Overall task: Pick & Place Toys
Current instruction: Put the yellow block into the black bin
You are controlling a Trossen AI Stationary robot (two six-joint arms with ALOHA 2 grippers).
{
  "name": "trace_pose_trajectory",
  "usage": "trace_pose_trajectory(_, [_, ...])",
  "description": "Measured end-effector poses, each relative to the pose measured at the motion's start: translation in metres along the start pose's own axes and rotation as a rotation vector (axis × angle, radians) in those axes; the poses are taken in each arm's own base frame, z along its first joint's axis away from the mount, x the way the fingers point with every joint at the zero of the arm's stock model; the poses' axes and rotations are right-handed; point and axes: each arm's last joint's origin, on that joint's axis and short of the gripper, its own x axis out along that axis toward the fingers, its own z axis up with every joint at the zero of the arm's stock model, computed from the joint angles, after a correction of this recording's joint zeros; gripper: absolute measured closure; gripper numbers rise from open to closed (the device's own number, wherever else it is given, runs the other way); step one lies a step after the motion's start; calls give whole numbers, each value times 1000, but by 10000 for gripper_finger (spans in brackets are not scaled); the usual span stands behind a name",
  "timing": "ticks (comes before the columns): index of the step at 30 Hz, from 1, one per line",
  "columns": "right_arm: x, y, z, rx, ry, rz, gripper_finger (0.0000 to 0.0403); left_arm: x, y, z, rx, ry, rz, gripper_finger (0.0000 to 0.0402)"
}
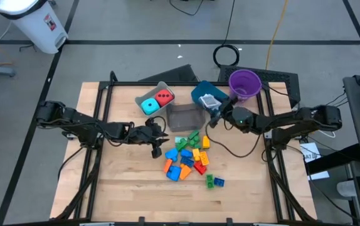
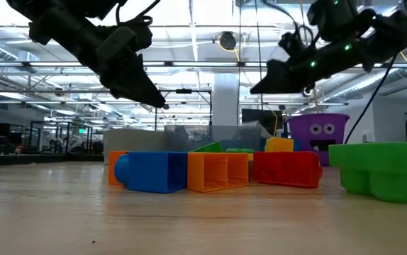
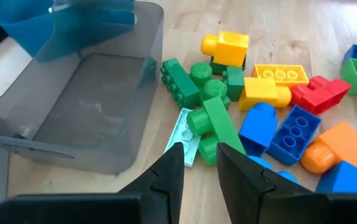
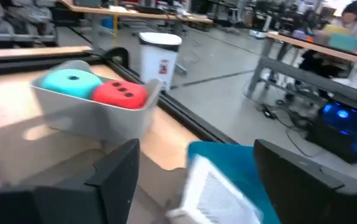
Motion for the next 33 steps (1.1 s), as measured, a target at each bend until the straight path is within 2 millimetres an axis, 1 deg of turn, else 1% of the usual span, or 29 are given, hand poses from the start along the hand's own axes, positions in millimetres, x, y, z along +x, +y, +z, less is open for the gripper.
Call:
trace_pose_trajectory(3, [-7, 5, 2, 60, 7, 38, 113, 0, 0, 0, -3, -1, 0, 302])
trace_pose_trajectory(6, [-11, 13, -1, 107, 41, 150, 123, 0, 0, 1, -9, -9, -2, 302])
trace_pose_trajectory(9, [-13, 21, -7, 100, 87, 233, 142, 0, 0, 1, -9, -13, -3, 302])
trace_pose_trajectory(13, [-19, 29, -11, 91, 111, 279, 170, 0, 0, 1, -36, -11, -3, 302])
trace_pose_trajectory(17, [-27, 42, -8, 97, 95, 439, 192, 0, 0, 1, -86, -10, -2, 302])
trace_pose_trajectory(20, [-36, 51, -9, 63, 98, 529, 198, 0, -1, 1, -107, -9, -4, 302])
trace_pose_trajectory(23, [-46, 63, -16, -21, 133, 586, 187, 0, -2, 0, -106, -8, -8, 302])
trace_pose_trajectory(28, [-55, 79, -30, -92, 179, 646, 141, 0, -3, 1, -105, -19, -12, 302])
trace_pose_trajectory(31, [-55, 84, -39, -136, 201, 603, 115, -1, -3, 2, -106, -27, -9, 302])
trace_pose_trajectory(33, [-53, 85, -45, -162, 222, 571, 105, -1, -3, 3, -108, -36, -10, 302])
